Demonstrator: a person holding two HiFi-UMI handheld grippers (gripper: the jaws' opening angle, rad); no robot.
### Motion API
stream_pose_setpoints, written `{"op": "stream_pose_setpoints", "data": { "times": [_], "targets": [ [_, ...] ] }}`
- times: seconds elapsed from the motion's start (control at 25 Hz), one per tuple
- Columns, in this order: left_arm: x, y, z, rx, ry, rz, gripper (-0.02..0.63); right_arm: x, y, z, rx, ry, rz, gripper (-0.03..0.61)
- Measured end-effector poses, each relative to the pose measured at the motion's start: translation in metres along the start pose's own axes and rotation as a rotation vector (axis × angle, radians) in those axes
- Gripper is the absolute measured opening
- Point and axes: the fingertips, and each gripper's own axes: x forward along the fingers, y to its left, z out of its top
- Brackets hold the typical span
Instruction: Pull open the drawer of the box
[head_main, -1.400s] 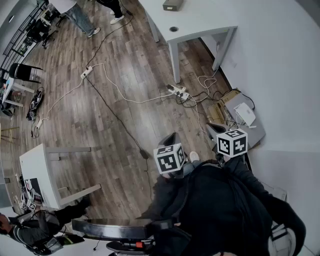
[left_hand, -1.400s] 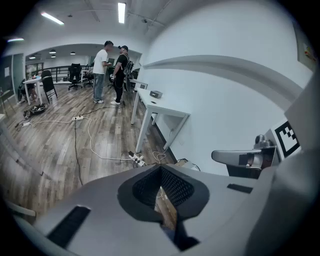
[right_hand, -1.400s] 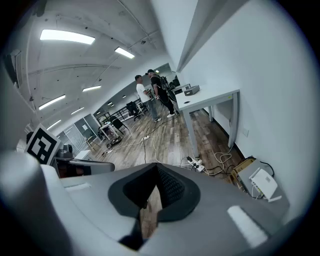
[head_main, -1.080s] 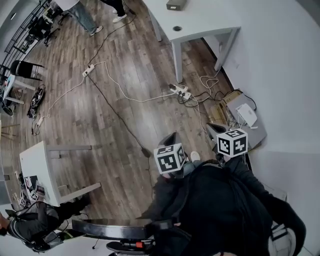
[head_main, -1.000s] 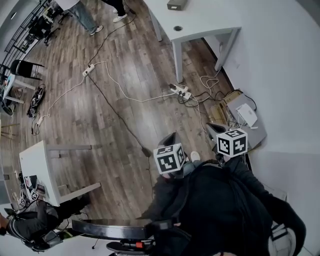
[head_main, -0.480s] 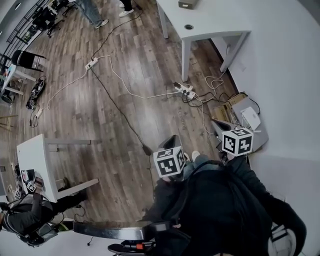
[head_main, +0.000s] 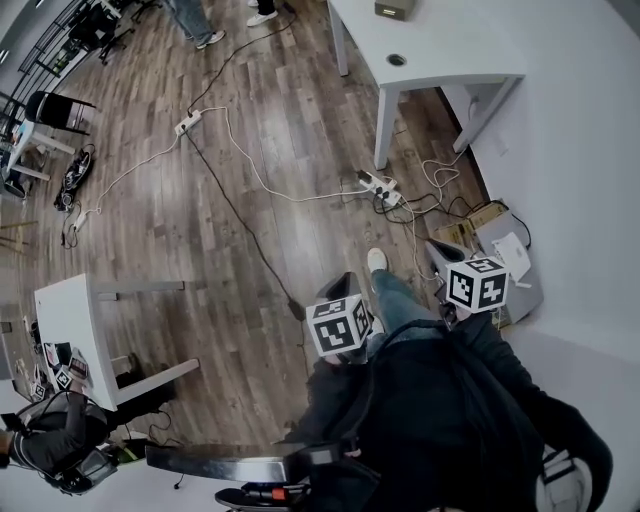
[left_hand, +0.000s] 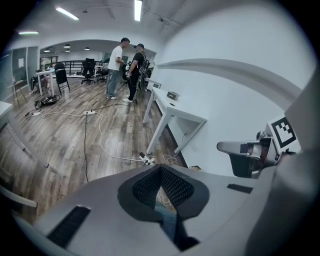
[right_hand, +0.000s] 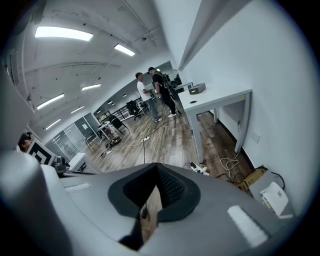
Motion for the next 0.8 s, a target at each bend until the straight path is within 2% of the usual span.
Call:
{"op": "stream_pose_setpoints", "data": {
  "times": [0.4, 0.6, 0.8],
  "targets": [
    [0.071, 0.005, 0.142, 0.025, -0.027, 0.032, -0.003, 0.091, -0.036, 0.131, -0.036, 0.006, 0.051, -0.008],
    [0.1, 0.003, 0.181, 0.008, -0.026, 0.031, -0.003, 0.123, -0.051, 0.173, -0.046, 0.018, 0.062, -0.008],
    [0.122, 0.015, 0.208, -0.013, -0.016, 0.037, -0.003, 0.154, -0.057, 0.194, -0.042, 0.041, 0.068, -0.008]
  ]
}}
